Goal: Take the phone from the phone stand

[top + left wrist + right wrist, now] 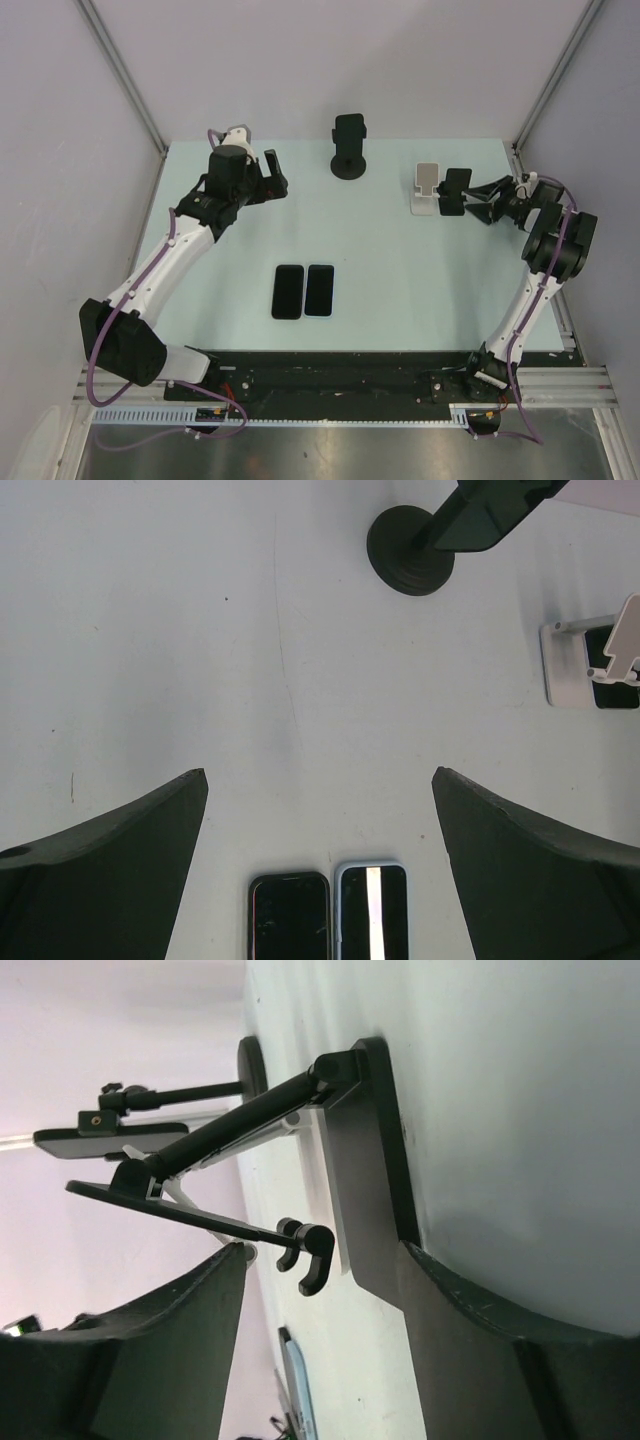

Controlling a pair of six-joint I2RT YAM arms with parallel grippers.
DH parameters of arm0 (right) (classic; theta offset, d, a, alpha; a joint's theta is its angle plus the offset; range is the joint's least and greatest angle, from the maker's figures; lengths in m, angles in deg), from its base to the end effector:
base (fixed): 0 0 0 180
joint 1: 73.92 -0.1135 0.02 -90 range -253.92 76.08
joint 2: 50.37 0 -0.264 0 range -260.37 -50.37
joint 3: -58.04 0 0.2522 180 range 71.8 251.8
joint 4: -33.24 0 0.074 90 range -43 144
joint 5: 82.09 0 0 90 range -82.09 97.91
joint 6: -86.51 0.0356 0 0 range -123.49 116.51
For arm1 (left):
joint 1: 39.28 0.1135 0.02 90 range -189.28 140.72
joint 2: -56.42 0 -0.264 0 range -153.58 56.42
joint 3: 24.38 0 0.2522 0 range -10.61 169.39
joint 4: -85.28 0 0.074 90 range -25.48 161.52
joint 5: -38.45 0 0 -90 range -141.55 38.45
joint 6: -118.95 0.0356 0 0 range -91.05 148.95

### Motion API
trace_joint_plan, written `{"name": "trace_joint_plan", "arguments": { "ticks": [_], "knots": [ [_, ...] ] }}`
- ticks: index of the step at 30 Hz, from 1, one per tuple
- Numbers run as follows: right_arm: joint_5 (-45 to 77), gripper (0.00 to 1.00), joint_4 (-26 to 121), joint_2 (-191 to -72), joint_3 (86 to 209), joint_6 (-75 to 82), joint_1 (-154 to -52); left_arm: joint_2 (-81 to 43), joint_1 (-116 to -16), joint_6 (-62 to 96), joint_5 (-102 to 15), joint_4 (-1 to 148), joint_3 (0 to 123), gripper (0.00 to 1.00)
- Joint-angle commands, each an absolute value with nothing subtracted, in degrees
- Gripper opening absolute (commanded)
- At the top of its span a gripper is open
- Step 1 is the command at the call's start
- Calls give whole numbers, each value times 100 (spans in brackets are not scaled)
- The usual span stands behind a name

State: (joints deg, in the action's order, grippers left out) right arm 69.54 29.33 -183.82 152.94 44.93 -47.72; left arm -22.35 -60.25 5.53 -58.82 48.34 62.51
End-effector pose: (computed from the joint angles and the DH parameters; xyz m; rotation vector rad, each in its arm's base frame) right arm 0.4388 -0.1810 0.0963 0.7198 1.9846 1.3829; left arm 0.2948 -0.1082 0.3554 -0.1229 2.0838 -0.3431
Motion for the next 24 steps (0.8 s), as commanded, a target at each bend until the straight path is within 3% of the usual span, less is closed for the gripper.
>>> {"name": "trace_joint_plan", "arguments": {
  "ticks": [1,7,14,19,24],
  "knots": [
    [6425,68,3828,-17844,15363,3687,-4650,-2181,-6011,645,-5814,4981,6277,100],
    [6065,74,4435,-17098,15213,3281,-4509,-2111,-6029,637,-5770,4989,6286,100],
    [5048,89,5191,-15965,15151,2851,-4579,-1979,-6047,636,-5770,4989,6304,100],
    [4141,99,5473,-15155,15151,2368,-4948,-1899,-6073,628,-5753,4981,6312,100],
    [3043,100,5228,-14312,15160,1700,-5791,-1812,-6082,663,-5727,4981,6330,100]
  ]
}}
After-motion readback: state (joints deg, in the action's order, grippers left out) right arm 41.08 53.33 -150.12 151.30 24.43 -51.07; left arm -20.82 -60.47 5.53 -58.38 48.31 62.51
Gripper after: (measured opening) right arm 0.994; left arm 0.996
